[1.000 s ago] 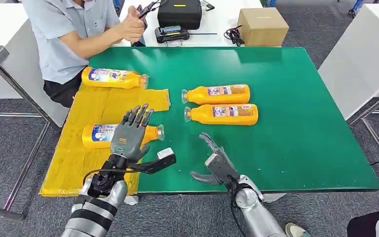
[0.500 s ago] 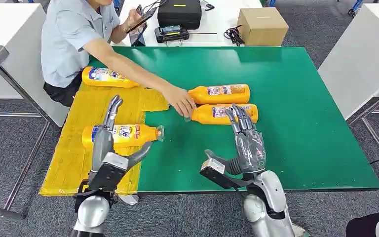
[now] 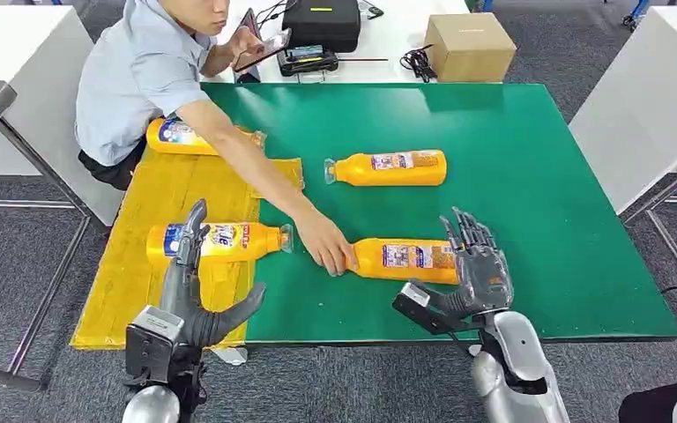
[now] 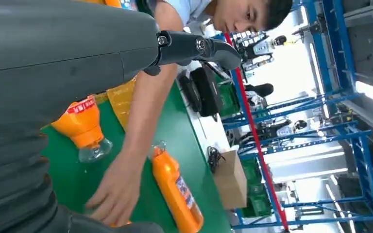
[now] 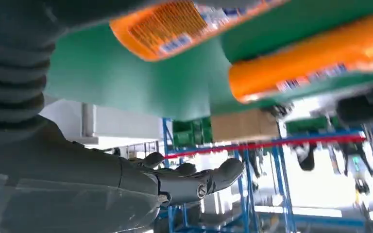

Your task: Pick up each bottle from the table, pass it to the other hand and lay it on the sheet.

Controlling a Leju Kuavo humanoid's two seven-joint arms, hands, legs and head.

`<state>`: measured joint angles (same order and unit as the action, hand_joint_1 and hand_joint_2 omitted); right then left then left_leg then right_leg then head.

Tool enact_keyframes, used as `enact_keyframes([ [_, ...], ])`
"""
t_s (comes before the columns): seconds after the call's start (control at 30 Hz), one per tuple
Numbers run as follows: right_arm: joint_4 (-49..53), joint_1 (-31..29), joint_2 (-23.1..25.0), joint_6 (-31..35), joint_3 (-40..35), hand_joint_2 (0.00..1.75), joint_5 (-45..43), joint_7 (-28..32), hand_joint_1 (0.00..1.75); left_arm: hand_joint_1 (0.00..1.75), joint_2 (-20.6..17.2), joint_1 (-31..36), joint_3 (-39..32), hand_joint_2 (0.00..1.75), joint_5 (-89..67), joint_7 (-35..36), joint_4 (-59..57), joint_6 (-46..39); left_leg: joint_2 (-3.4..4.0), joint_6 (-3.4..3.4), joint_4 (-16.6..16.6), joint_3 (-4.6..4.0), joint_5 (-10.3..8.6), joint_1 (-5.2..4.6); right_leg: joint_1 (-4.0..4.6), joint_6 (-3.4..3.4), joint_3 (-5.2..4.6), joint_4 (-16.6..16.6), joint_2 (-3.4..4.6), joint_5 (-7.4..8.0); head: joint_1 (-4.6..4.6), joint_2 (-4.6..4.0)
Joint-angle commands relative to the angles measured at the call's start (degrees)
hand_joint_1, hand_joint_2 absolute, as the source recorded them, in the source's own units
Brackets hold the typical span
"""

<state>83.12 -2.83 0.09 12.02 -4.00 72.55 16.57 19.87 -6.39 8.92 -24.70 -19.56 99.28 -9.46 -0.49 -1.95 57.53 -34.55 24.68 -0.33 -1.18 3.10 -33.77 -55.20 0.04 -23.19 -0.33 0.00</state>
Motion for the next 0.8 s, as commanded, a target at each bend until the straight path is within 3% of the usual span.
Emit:
enact_keyframes([
  [0.03, -9.9, -4.7, -4.4, -3.3, -3.3, 1.75, 3.2, -3.5, 0.0, 0.0, 0.1, 0.6, -0.9, 1.75, 2.7, 2.9, -1.6, -0.1, 0.11, 0.07, 0.0, 0.16, 0.06, 0.06, 0.07, -0.09, 0.17, 0.1, 0.07, -0.01, 0.02, 0.0],
  [0.2, -12.0, -5.1, -4.6, -5.4, -4.9, 1.75, 1.7, -3.6, 0.0, 0.0, 0.1, 1.0, -0.6, 1.75, 3.2, 3.0, -2.3, 0.0, 0.25, 0.19, 0.1, 0.53, 0.27, 0.15, 0.17, -0.23, 0.53, 0.0, 0.18, -0.17, 0.02, 0.0],
  [0.33, -14.3, -6.1, -6.3, -6.4, -7.4, 1.75, 2.6, -4.9, 0.0, 0.0, 0.1, 1.6, -0.6, 1.75, 3.0, 3.3, -3.0, 0.7, 0.13, 0.12, 0.0, 0.33, 0.11, 0.07, 0.09, -0.15, 0.33, 0.1, 0.08, -0.07, 0.02, 0.0],
  [0.5, -20.1, -10.8, -7.8, -4.7, -9.3, 1.75, 4.9, -5.8, 0.0, 0.0, 0.1, 2.6, 0.3, 1.75, 3.0, 3.4, -4.9, 1.7, 0.14, 0.08, 0.0, 0.21, 0.05, 0.04, 0.05, -0.1, 0.2, 0.1, 0.11, 0.0, 0.0, 0.0],
  [0.8, -24.9, -14.4, -5.8, -3.9, -11.6, 1.75, 5.0, -5.4, 0.0, 0.0, 0.1, 3.5, 1.5, 1.75, 2.9, 3.2, -6.4, 2.1, 0.09, 0.09, 0.0, 0.21, 0.03, 0.06, 0.07, -0.1, 0.21, 0.1, 0.05, -0.02, 0.02, 0.0],
])
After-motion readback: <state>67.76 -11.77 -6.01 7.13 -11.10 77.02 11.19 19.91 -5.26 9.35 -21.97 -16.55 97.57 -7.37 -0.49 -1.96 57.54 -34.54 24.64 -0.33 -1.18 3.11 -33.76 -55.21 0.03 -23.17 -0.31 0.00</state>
